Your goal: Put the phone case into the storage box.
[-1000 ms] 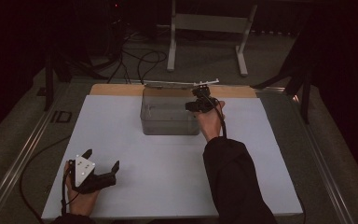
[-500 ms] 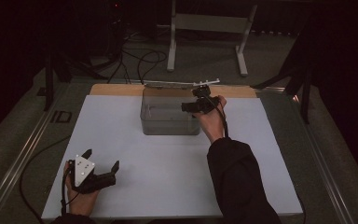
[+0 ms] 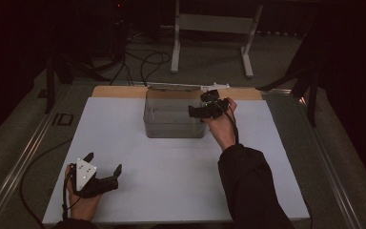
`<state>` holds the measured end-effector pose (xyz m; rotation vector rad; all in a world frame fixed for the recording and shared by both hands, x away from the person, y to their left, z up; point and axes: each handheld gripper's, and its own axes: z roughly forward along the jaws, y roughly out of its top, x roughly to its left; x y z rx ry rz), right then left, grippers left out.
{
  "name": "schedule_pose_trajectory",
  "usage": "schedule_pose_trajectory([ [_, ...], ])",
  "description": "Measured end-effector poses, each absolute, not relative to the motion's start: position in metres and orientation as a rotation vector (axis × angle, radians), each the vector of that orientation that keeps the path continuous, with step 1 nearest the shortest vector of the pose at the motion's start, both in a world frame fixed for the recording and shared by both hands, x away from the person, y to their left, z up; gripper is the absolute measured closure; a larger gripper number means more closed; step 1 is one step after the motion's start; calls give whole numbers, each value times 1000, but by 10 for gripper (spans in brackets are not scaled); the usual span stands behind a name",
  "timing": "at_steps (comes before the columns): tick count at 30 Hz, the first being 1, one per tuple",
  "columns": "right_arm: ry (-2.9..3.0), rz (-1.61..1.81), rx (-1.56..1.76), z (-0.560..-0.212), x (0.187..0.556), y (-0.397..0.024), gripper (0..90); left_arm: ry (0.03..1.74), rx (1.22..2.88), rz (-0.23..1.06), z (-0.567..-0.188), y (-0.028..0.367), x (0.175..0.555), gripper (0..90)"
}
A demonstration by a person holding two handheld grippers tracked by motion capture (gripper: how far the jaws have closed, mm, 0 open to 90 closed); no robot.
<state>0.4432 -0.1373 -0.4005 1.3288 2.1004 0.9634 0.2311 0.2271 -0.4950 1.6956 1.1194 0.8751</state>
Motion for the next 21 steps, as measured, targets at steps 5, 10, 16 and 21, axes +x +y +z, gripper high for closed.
schedule_pose_trajectory([
  [5,2092,1001,1308,-400,435,-147,82,1119,1696,876,-495,227,231,4],
  [10,2088,1036,1296,-402,426,-158,82,1120,1698,871,-495,227,232,3],
  [16,2093,1080,1270,-405,413,-168,81,1123,1698,870,-496,228,233,3],
  [21,2076,1104,1237,-405,399,-175,81,1126,1698,868,-495,229,233,3],
])
